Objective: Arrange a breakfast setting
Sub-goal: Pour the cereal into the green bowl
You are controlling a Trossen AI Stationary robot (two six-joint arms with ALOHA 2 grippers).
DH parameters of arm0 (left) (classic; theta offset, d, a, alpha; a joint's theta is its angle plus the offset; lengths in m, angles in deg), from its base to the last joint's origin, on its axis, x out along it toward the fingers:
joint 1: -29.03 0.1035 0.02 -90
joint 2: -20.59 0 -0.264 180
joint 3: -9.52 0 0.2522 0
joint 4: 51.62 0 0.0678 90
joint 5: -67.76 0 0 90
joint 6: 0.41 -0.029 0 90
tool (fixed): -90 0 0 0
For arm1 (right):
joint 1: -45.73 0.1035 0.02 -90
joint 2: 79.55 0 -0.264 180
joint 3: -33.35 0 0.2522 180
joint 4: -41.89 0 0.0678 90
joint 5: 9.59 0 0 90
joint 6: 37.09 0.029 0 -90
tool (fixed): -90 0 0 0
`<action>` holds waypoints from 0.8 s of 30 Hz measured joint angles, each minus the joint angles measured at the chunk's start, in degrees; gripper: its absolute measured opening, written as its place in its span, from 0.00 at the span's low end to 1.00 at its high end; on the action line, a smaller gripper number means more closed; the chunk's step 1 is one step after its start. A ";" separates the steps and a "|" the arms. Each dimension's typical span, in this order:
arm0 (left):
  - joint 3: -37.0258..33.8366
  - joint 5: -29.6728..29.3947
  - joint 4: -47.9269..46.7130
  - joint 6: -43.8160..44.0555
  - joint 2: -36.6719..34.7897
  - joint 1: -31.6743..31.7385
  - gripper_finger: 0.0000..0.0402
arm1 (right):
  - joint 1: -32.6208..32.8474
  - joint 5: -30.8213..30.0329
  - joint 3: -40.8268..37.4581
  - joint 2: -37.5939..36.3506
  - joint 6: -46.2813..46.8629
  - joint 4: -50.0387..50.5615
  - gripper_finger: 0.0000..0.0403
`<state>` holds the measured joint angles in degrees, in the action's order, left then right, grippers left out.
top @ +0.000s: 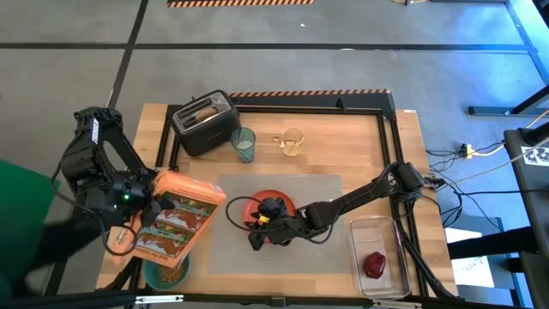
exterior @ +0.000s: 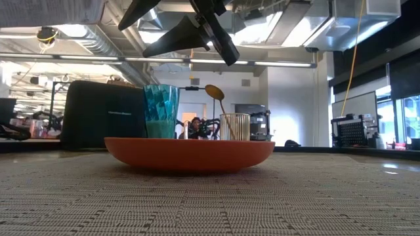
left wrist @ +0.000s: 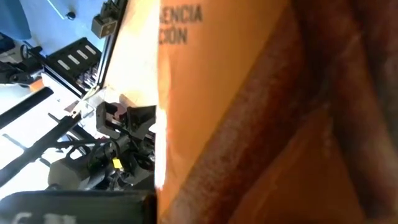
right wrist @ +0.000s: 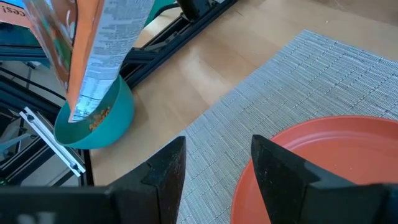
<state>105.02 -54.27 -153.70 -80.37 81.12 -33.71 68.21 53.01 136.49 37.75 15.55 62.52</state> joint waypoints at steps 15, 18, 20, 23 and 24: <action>0.02 0.52 -1.00 -0.56 1.06 -0.52 0.30 | 0.00 0.00 0.00 0.01 0.00 -0.42 0.43; 0.02 -0.24 -0.88 -0.58 1.27 -1.18 0.30 | 0.00 0.00 0.00 0.00 0.01 -0.41 0.43; 0.02 -0.35 -0.71 -0.60 1.31 -1.46 0.30 | 0.00 0.00 0.00 0.00 0.00 -0.39 0.43; 0.02 -0.42 -0.68 -0.69 1.31 -1.49 0.30 | 0.00 0.00 0.00 0.00 0.00 -0.39 0.43; 0.02 -0.43 -0.48 -0.87 1.37 -1.49 0.30 | 0.00 0.00 0.00 0.01 0.00 -0.39 0.43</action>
<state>105.04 -54.70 -154.18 -81.24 82.49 -35.20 68.21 53.01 136.49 37.76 15.55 62.13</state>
